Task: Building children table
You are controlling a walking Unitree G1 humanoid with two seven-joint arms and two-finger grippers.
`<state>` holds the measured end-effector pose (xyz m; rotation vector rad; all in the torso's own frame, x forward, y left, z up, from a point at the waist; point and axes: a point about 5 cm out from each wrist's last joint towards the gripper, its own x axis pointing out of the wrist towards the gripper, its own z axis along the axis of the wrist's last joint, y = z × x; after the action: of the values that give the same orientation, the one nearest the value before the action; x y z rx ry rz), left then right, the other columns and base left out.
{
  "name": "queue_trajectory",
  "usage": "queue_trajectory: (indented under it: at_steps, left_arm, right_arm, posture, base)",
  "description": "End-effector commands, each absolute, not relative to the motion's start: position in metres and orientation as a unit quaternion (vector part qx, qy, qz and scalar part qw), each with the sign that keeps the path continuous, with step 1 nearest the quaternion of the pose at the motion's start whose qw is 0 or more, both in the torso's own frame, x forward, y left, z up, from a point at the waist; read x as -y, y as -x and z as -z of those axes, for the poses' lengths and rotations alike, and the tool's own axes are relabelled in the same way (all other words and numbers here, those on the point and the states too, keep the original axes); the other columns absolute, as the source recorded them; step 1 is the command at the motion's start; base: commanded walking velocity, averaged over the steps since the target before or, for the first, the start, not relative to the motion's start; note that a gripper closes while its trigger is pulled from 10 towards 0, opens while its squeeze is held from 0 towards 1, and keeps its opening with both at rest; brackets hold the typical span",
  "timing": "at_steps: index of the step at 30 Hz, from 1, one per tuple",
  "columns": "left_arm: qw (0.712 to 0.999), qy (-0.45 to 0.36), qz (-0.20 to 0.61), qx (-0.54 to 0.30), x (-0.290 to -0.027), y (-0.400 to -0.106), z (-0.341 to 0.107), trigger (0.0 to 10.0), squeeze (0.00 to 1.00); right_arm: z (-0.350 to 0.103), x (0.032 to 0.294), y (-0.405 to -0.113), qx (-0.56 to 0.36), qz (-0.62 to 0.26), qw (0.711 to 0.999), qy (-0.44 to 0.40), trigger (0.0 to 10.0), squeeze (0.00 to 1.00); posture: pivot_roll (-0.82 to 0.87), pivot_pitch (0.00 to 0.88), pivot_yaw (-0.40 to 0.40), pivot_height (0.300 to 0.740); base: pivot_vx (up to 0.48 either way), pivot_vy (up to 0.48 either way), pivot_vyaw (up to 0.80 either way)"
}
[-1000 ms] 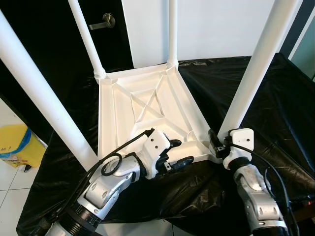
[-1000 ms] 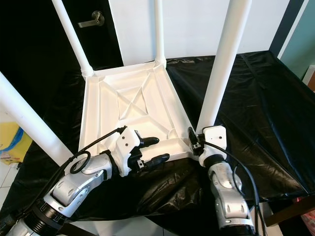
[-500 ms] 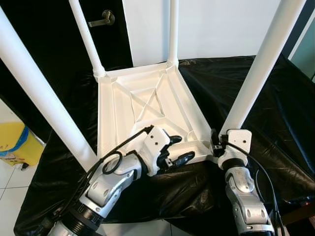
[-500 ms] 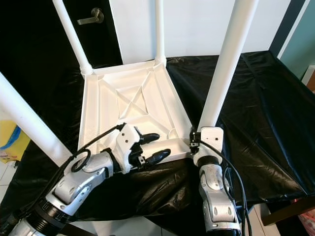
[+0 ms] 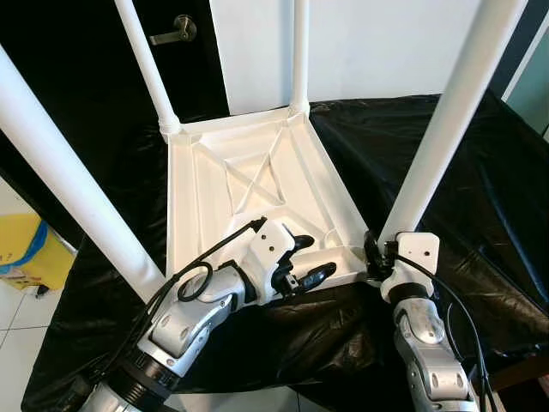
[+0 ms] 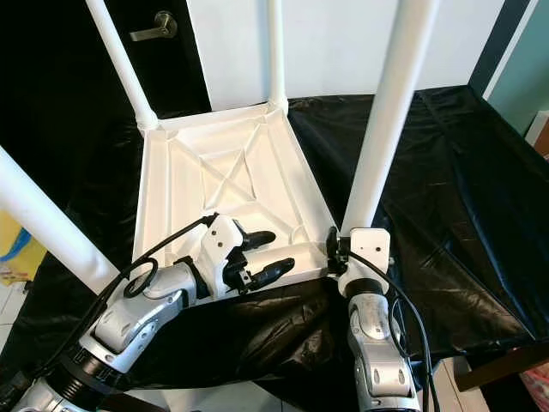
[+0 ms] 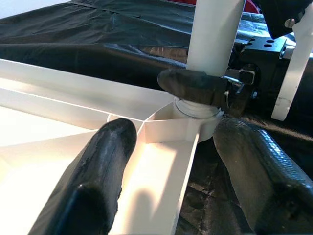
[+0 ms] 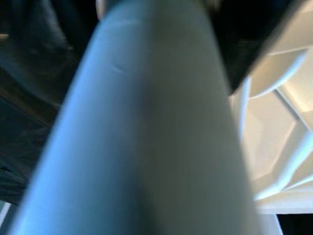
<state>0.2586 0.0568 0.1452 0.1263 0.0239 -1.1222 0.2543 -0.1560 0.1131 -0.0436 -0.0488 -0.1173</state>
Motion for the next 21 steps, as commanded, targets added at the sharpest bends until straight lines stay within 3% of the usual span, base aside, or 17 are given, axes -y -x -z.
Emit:
queue_trajectory:
  at_steps: [1,11,12,21]
  left_arm:
    - [0.807,-0.064,0.587,-0.014,-0.056,-0.254,-0.145,10.0,0.0]
    - [0.805,-0.065,0.589,-0.015,-0.057,-0.254,-0.145,10.0,0.0]
    - [0.805,-0.066,0.589,-0.015,-0.057,-0.254,-0.145,10.0,0.0]
    - [0.803,-0.068,0.592,-0.016,-0.058,-0.254,-0.145,10.0,0.0]
  right_arm:
    - [-0.113,0.157,-0.253,0.021,0.058,0.998,0.02,10.0,1.0]
    - [-0.118,0.162,-0.25,0.037,0.025,0.999,0.02,10.0,1.0]
    - [-0.119,0.163,-0.249,0.042,0.008,0.999,0.019,10.0,0.0]
    - [-0.126,0.174,-0.25,0.064,-0.083,0.994,0.038,10.0,0.0]
  posture:
    - [-0.21,0.041,0.04,0.74]
    - [-0.21,0.042,0.044,0.74]
    - [-0.21,0.042,0.045,0.74]
    - [-0.21,0.037,0.052,0.74]
  base:
    - [0.0,0.0,0.0]
    - [0.0,0.0,0.0]
    - [0.0,0.0,0.0]
    - [0.0,0.0,0.0]
